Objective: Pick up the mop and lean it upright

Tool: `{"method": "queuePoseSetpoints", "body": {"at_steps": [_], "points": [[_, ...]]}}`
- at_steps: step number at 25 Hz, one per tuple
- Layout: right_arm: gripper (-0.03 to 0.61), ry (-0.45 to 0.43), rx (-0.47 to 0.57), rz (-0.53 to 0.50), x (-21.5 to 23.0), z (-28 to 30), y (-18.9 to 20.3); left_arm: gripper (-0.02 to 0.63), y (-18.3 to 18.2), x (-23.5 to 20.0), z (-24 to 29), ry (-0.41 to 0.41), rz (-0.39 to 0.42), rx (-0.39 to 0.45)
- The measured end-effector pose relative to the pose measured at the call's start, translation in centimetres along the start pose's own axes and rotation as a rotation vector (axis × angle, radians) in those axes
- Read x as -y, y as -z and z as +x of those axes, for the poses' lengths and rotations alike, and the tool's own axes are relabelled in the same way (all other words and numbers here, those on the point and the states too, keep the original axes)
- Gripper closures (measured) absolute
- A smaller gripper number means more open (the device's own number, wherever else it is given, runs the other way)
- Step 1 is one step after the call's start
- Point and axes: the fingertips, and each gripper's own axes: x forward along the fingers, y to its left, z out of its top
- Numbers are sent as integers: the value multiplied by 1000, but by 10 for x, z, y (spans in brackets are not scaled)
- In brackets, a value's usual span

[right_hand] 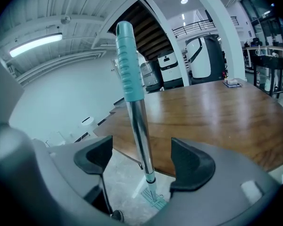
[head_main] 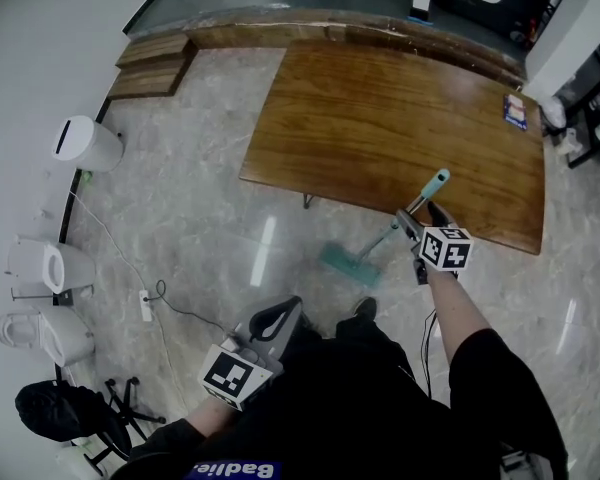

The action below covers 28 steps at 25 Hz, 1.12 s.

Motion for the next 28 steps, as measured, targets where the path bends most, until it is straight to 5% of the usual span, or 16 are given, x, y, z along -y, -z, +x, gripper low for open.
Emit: {"method": "queuePoseSetpoints", "body": {"at_steps": [14, 28], "points": [[200, 4, 34, 11, -29, -49, 19, 595, -6, 20, -2, 97, 31, 32], [490, 80, 216, -32, -102, -107, 15, 595, -4, 10, -47, 220, 92, 97]]}}
